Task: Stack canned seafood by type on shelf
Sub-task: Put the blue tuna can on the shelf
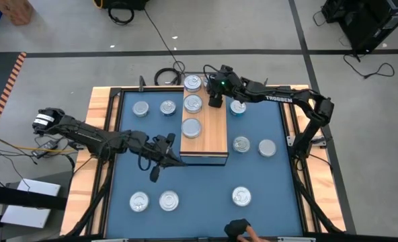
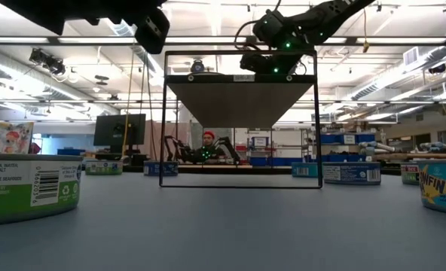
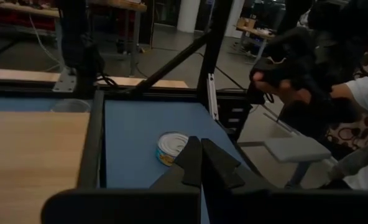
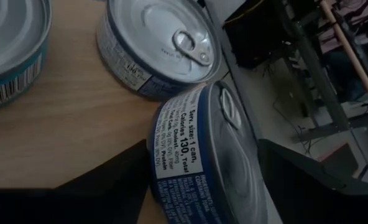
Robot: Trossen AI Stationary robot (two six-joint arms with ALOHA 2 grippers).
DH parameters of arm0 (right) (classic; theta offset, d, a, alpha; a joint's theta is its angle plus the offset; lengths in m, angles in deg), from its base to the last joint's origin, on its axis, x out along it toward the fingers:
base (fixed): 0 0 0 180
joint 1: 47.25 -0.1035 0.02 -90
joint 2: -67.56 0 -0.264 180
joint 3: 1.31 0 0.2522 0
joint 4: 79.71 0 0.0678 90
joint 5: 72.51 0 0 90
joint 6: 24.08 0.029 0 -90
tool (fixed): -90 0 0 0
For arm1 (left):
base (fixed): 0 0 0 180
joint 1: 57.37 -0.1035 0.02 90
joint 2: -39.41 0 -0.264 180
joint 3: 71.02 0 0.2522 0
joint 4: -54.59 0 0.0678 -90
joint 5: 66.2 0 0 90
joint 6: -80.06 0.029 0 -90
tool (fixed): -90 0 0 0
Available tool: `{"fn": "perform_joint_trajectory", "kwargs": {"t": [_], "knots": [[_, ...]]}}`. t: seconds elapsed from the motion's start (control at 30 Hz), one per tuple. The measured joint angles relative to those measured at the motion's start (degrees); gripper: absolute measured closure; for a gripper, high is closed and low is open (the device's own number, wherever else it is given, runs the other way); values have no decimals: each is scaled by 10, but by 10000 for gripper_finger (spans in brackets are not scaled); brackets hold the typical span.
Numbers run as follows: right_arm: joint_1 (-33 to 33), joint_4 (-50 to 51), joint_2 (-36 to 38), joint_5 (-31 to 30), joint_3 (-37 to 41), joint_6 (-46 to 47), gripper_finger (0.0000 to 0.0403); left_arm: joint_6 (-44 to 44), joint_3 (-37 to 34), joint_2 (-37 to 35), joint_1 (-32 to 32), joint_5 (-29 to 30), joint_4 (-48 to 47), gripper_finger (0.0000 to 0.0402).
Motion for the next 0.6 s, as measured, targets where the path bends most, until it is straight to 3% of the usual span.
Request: {"fn": "perform_joint_trajectory", "kwargs": {"t": [0.4, 0.6], "knots": [[0, 48, 7, 30, 0, 70, 114, 37, 0, 0, -14, -43, 1, 400], [10, 122, 8, 62, -46, 137, 106, 38, 0, 0, -14, -56, -4, 400]]}}
